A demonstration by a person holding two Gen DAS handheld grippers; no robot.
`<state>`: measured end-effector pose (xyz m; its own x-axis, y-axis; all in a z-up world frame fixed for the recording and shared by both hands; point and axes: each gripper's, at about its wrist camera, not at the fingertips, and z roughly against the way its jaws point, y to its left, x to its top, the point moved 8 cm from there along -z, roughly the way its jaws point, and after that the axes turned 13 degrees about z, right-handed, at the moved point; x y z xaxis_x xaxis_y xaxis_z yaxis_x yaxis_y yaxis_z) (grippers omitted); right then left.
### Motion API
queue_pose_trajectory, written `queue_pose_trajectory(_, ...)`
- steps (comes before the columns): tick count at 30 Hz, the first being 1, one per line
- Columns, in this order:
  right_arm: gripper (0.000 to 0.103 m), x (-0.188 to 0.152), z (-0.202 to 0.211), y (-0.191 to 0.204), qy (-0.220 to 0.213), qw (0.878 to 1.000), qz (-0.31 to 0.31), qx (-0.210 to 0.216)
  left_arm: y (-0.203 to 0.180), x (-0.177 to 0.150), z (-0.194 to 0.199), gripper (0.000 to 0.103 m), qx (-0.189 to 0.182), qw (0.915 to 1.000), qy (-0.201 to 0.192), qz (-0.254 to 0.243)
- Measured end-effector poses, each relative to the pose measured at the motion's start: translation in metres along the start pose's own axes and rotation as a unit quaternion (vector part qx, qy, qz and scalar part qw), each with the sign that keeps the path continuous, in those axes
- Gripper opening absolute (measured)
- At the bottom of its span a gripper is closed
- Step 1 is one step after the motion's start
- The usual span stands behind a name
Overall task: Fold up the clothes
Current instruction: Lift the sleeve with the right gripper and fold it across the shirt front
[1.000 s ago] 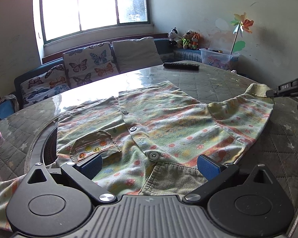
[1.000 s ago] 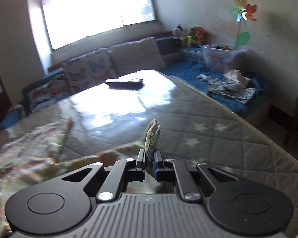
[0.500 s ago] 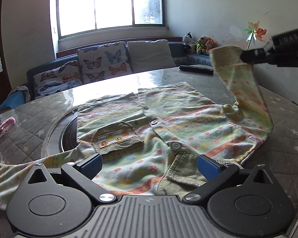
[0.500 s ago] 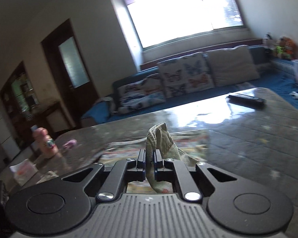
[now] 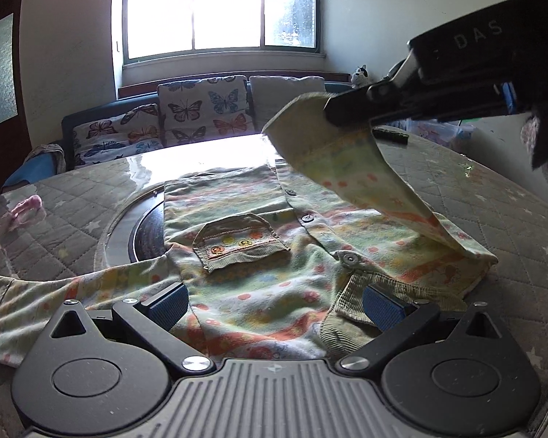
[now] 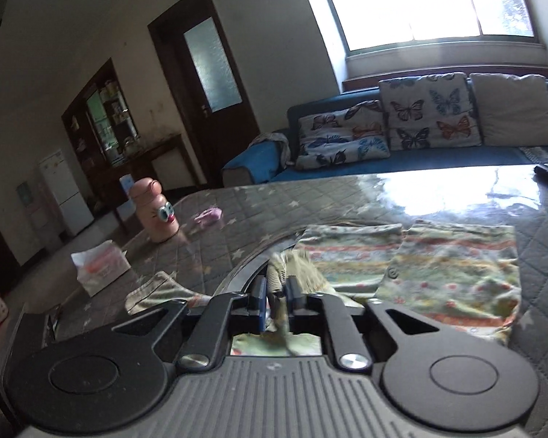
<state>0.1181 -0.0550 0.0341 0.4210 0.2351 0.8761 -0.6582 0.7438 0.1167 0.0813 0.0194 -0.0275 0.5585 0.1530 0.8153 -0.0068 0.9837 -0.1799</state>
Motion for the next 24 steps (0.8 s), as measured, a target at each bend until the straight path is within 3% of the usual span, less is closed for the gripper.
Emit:
queue_pose_trajectory(5, 0.020, -0.011, 0.010, -0.014, 0.012, 1.000, 0.001, -0.014, 0.001, 0.002, -0.005, 0.103, 0.005, 1.0000, 0.002, 0.002)
queue_pose_trajectory(9, 0.030, -0.041, 0.019, -0.041, 0.058, 0.997, 0.006, -0.050, 0.002, 0.006, -0.009, 0.103, 0.009, 0.9999, 0.002, 0.003)
queue_pose_trajectory(13, 0.030, -0.085, 0.026, -0.065, 0.113, 0.990, 0.006, -0.089, -0.001, 0.010, -0.015, 0.103, 0.016, 0.9999, 0.002, -0.001)
queue_pose_trajectory(17, 0.030, -0.112, 0.032, -0.083, 0.136, 0.984, 0.003, -0.117, -0.001, 0.011, -0.024, 0.103, 0.031, 0.9995, 0.009, -0.004)
queue_pose_trajectory(24, 0.035, -0.091, 0.034, -0.100, 0.101, 0.986, 0.009, -0.129, 0.002, 0.011, -0.040, 0.103, 0.070, 0.9974, 0.017, -0.010)
